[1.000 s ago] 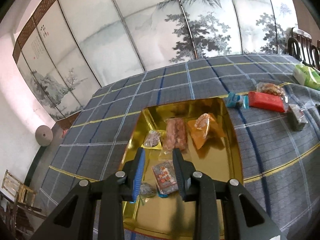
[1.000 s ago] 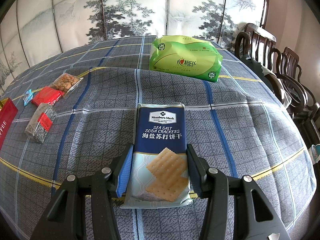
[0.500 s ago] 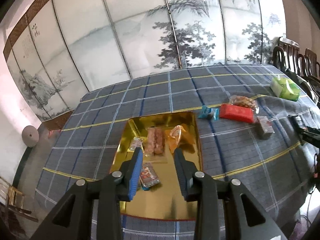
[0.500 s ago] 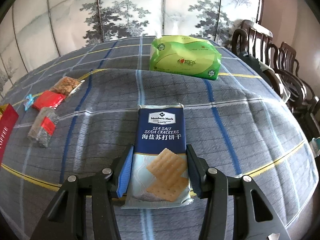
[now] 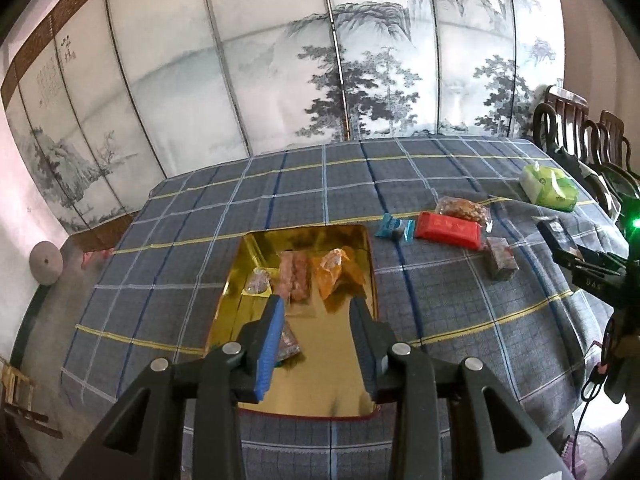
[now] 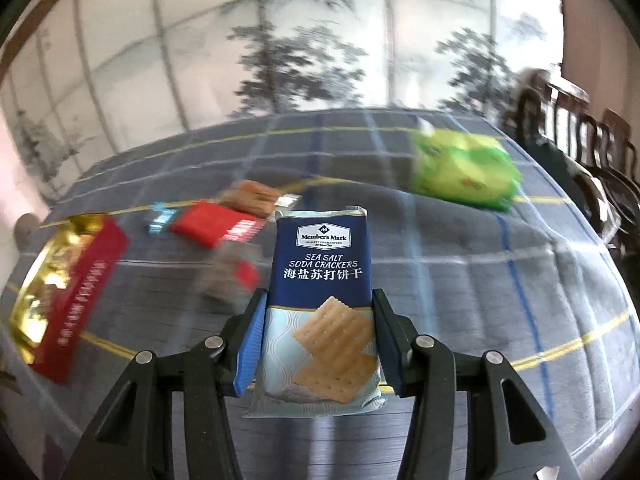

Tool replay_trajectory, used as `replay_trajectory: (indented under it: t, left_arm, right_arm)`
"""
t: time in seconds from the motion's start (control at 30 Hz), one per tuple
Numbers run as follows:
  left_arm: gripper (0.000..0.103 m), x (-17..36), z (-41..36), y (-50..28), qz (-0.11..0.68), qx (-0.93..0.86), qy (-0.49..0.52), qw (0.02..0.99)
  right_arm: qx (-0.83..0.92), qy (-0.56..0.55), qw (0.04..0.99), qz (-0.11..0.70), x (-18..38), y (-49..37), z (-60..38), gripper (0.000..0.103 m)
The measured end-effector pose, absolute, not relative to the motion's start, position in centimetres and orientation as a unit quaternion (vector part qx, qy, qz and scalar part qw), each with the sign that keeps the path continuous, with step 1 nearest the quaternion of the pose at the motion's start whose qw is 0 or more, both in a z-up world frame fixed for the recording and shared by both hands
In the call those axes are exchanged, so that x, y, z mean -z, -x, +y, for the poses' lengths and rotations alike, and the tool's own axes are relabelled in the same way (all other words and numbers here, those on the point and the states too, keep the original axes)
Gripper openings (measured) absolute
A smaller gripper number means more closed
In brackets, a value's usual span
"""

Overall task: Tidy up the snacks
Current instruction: 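Lower the cake packet into the gold tray and open the left gripper, then carry the cracker pack into the gold tray and release it with the right gripper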

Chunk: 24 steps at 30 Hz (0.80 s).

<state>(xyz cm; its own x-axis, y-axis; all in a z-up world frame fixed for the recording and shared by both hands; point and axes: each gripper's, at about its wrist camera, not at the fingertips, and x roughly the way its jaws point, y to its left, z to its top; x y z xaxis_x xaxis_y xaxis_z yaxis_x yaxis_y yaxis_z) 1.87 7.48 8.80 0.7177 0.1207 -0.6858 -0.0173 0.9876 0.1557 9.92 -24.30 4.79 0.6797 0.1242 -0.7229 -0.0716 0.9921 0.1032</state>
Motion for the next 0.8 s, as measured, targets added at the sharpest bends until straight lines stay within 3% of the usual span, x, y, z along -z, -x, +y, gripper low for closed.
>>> replay_trajectory:
  t: [0.13,0.63,0.8]
  left_arm:
    - [0.04,-8.2,8.8,-1.5,0.384,-0.05,-0.057,0.92]
    - [0.04,-4.1,17.7,0.9,0.433,-0.136,-0.005,0.891]
    - [0.054,-4.0,18.5,1.4,0.436,-0.135,0.005,0.89]
  right_arm:
    - [-0.103,-0.027,0.918,0.383,-6.5,-9.5,-20.0,0.046]
    - [-0.277,-0.01,0.878,0.39,-8.5,-9.3,-3.5,0.046]
    - [-0.312,-0.006,0.856,0.411,-7.2,-10.0,1.0,0.046]
